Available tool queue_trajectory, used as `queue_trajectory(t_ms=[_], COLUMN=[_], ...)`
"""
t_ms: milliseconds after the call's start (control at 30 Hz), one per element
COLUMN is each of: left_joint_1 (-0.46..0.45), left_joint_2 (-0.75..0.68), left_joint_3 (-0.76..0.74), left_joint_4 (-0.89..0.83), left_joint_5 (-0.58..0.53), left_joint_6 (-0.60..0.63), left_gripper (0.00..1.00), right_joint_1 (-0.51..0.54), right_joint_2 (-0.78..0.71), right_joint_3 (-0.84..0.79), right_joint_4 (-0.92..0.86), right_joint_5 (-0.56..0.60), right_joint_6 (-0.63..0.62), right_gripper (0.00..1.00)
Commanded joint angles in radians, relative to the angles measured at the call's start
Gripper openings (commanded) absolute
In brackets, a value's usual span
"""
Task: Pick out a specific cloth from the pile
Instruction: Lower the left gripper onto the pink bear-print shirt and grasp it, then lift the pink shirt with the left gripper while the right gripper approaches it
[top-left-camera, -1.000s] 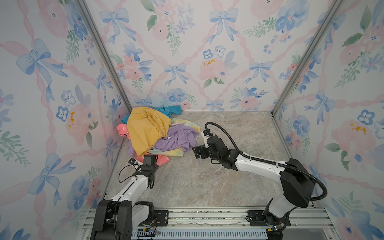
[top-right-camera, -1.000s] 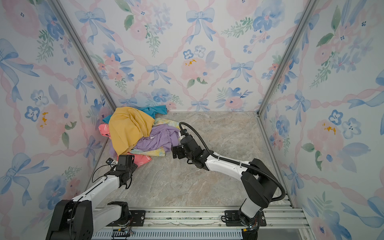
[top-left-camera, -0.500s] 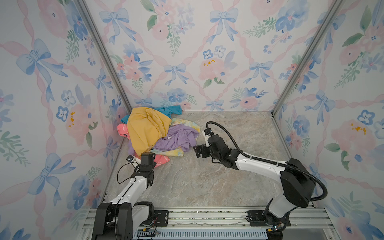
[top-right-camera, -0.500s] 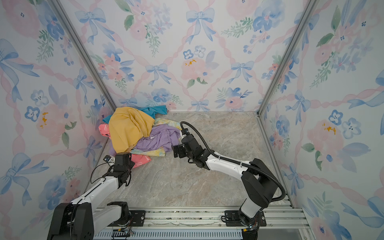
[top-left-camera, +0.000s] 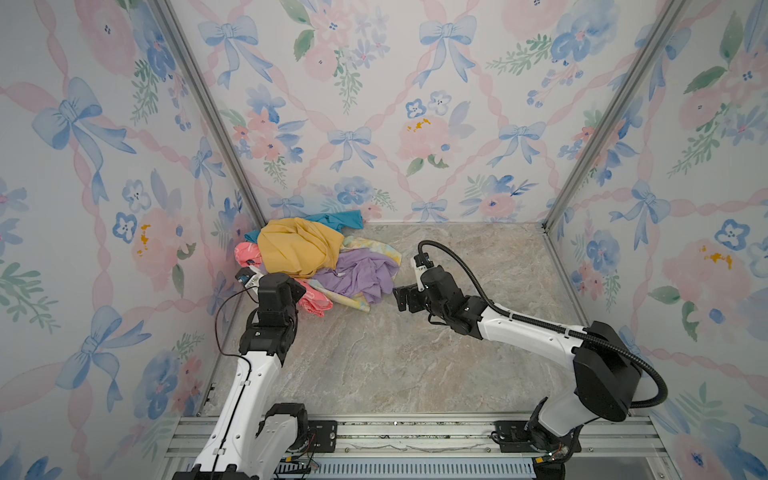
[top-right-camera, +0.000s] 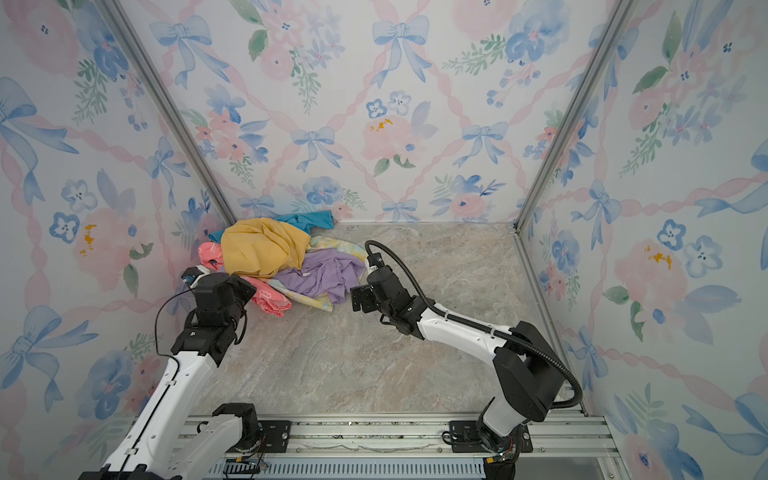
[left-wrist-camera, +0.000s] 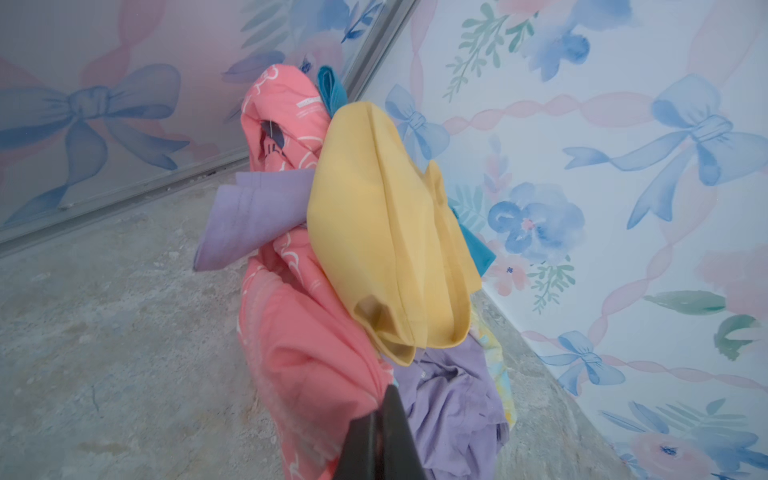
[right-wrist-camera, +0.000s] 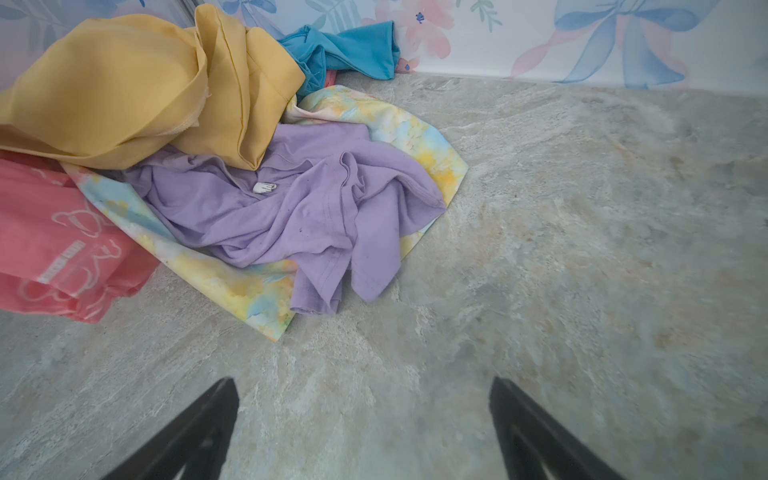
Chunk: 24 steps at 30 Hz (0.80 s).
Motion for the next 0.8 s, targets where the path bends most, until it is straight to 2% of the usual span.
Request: queue_trajectory(t_ms=[0, 133, 400, 567, 633, 767], left_joint_1=[0.004, 0.005, 0.003, 0.005, 0.005, 0.005], left_joint_2=[-0.023, 0.019, 0.157, 0.219, 0.228, 0.225], left_joint_3=[0.132, 0.262, 0.516, 0.653, 0.666, 0.63], left_joint_4=[0.038, 0.043, 0.053, 0.048, 0.046, 0.046], left_joint_5=[0.026, 0.058, 0.145, 0.156, 0.162, 0.169], left_joint_6=[0.075, 0.119, 0.202, 0.24, 0.247, 0.257], left_gripper=[0.0, 0.0, 0.0, 0.0, 0.0, 0.0], right_joint_1=[-0.017, -0.035, -0.055, -0.051, -0.024, 0.061], right_joint_2=[-0.052, -0.062, -0.074, -0.011, 0.026, 0.15], right_joint_3=[0.049, 0.082, 0.159, 0.182, 0.194, 0.276], right_joint_4=[-0.027, -0.033, 0.066, 0.292, 0.391, 0.53], right_joint_5=[0.022, 0.01, -0.113, -0.286, -0.313, -0.331], right_joint_6=[-0.033, -0.056, -0.096, -0.079, -0.086, -0.185], right_gripper=[0.97, 0.97, 0.97, 0.97, 0.97, 0.97])
